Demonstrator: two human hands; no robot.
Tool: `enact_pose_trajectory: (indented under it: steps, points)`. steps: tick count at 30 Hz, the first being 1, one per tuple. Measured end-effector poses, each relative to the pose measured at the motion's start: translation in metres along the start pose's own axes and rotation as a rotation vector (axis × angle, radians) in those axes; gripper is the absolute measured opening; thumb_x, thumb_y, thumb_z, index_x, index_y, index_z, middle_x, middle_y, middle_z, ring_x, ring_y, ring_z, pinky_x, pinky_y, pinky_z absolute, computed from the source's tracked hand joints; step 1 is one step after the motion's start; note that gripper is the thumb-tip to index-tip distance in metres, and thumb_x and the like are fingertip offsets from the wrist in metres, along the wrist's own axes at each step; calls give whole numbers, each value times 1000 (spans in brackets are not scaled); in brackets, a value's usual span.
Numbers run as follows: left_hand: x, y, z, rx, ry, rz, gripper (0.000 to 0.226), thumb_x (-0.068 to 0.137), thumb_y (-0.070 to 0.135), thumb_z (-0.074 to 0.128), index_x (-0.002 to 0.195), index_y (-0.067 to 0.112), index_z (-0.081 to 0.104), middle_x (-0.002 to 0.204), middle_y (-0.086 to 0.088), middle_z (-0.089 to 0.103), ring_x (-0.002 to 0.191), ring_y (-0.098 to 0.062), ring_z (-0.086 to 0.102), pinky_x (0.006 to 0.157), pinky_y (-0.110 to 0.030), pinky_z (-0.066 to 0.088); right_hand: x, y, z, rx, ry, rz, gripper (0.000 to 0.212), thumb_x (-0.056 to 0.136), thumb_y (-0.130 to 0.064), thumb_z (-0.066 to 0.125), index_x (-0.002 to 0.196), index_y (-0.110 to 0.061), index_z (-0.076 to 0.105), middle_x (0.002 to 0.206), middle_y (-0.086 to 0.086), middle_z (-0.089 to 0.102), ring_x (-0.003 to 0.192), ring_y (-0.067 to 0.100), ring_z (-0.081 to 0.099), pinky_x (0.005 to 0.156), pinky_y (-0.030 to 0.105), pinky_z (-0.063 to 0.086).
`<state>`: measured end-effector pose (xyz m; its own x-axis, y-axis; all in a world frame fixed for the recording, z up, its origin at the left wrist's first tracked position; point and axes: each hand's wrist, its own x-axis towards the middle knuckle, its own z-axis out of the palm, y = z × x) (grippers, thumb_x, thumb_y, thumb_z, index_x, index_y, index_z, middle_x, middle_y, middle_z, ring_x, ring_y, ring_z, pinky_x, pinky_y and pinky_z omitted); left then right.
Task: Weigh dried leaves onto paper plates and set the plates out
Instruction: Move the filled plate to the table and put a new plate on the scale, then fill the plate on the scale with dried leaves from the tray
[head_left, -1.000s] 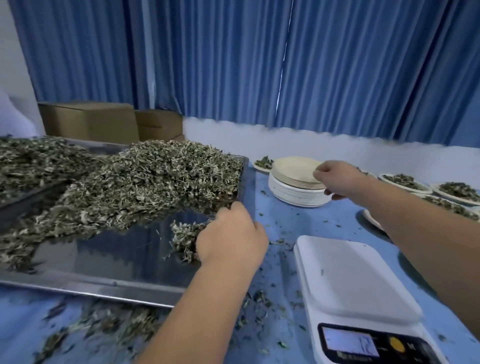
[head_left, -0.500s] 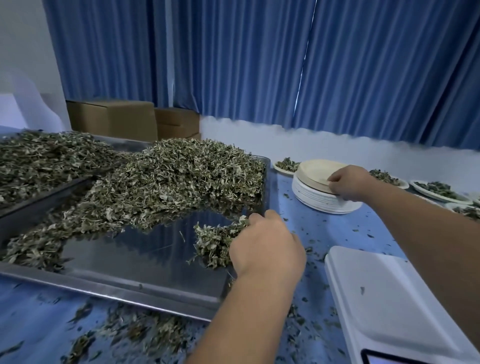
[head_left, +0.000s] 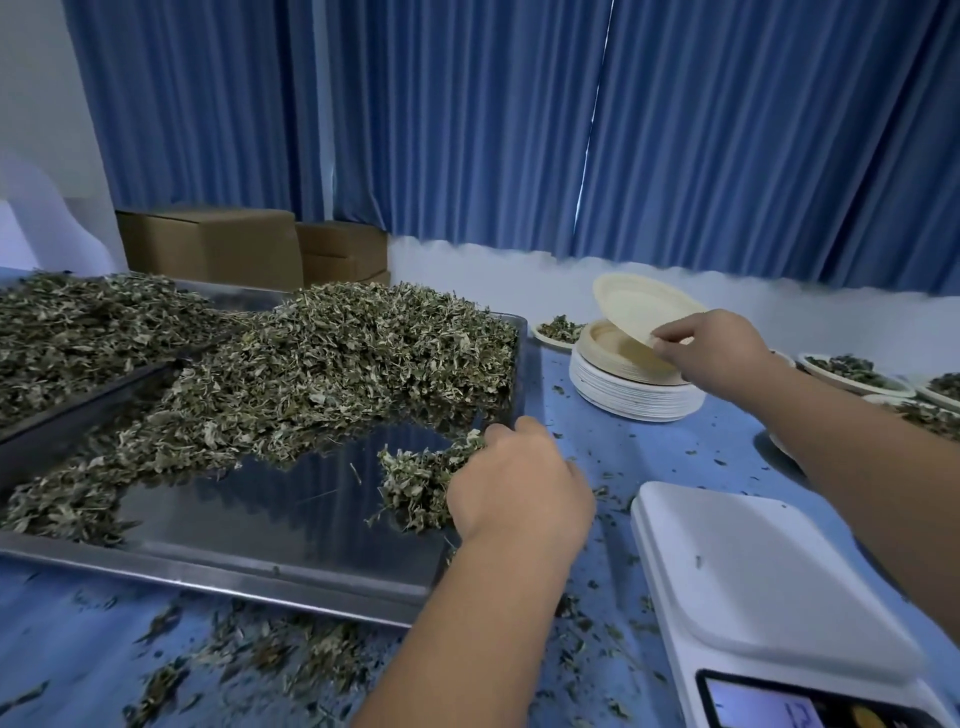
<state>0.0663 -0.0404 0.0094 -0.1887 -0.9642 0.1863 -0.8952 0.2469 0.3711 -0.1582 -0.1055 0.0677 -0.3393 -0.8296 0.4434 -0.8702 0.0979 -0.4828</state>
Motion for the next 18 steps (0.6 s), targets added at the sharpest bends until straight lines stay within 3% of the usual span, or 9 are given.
enact_pose_trajectory:
  steps: [2, 4, 8, 13, 18]
  points:
    - [0, -1, 0, 3, 7, -1, 36, 97, 39, 40, 122, 14, 44, 120, -9, 49, 84, -26, 52, 61, -33, 38, -19, 1, -5, 23, -16, -21, 12, 92, -22, 61, 95, -23, 73, 93, -9, 65, 65, 8, 54, 54, 21, 36]
    - [1, -2, -1, 0, 17, -1, 36, 96, 39, 41, 122, 14, 45, 119, -8, 50, 82, -26, 50, 62, -33, 37, -45, 5, -12, 64, -19, -40, 10, 92, -24, 63, 96, -28, 71, 92, -15, 63, 65, 2, 53, 49, 14, 35]
    - [0, -2, -1, 0, 28, 2, 38, 96, 39, 41, 126, 16, 47, 122, -8, 51, 88, -28, 56, 65, -35, 41, -99, 9, -35, 140, -70, -121, 16, 91, -17, 65, 104, -19, 74, 88, -17, 62, 62, -7, 54, 57, 5, 38]
    - [-3, -1, -2, -15, 16, 4, 42, 97, 41, 42, 131, 18, 47, 125, -8, 51, 96, -29, 58, 72, -38, 48, -158, 18, -71, 208, -197, -166, 17, 89, -13, 66, 99, -25, 74, 89, -18, 66, 72, -2, 58, 65, 12, 42]
    - [-7, -1, -1, -27, 45, 24, 38, 97, 40, 41, 127, 18, 50, 117, -6, 55, 86, -27, 57, 67, -35, 46, -185, 34, -101, 194, -332, -154, 26, 87, -14, 67, 93, -38, 74, 94, -22, 67, 80, -1, 60, 69, 13, 44]
